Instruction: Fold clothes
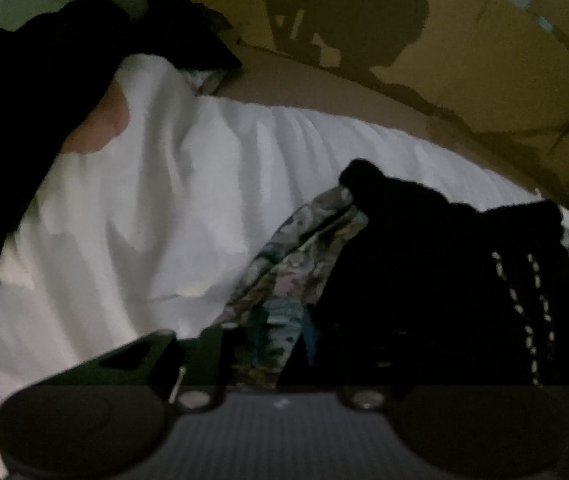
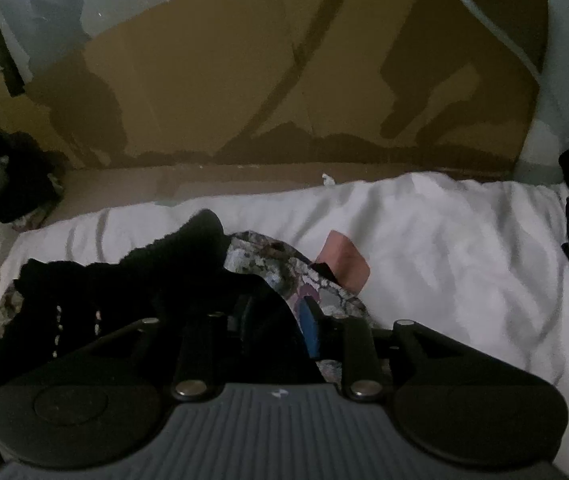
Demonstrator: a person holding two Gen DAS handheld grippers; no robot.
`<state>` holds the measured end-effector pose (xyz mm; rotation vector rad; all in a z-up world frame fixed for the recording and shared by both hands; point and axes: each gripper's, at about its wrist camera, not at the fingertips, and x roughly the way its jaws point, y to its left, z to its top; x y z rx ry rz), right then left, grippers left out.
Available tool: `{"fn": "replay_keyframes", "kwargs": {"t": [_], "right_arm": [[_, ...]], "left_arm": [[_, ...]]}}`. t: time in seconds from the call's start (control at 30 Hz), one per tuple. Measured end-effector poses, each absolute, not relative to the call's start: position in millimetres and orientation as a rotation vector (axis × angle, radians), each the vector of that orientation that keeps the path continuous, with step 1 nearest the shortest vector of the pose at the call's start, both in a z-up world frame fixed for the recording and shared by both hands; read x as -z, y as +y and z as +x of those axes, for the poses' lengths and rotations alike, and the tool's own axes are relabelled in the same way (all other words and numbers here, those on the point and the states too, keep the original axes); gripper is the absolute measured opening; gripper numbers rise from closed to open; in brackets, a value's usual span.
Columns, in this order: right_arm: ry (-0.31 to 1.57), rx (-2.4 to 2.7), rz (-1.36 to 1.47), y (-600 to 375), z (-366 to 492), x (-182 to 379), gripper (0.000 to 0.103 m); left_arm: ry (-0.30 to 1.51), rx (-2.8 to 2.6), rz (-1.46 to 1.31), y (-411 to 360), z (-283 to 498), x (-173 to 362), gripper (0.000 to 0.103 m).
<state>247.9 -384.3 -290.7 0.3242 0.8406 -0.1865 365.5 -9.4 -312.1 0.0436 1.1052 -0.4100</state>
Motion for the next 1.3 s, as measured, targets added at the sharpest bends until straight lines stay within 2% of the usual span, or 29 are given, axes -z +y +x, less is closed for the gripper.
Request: {"fn": "replay_keyframes", "kwargs": {"t": [0.1, 0.43, 0.57, 0.7, 0.97, 1.3], "right_arm": [[0.833, 0.159, 0.321, -384, 240, 279, 0.034], [0.761, 0.069, 0.183, -381, 177, 205, 0.035], [0.728, 0.073, 0.163, -385, 141, 172, 0.044], [0.746, 0.073, 0.162, -384, 104, 154, 0.044], [0.845, 0.07, 0.178, -370, 40, 164, 0.044], [0.929, 0.019, 0.17, -335, -17, 182, 0.044]], "left_arm": [[1.088, 0.408, -0.005, -5, 360, 303, 0.034], [1.02, 0.415, -0.067, 28, 315, 258, 0.032], [0.969, 0.363, -0.093, 53, 295, 239, 0.035], [0.967, 0.324, -0.115, 79, 274, 231, 0.037], [1.009, 0.244, -0.175, 130, 227, 231, 0.039], [1.005, 0.241, -0.121, 134, 179, 228, 0.042]]}}
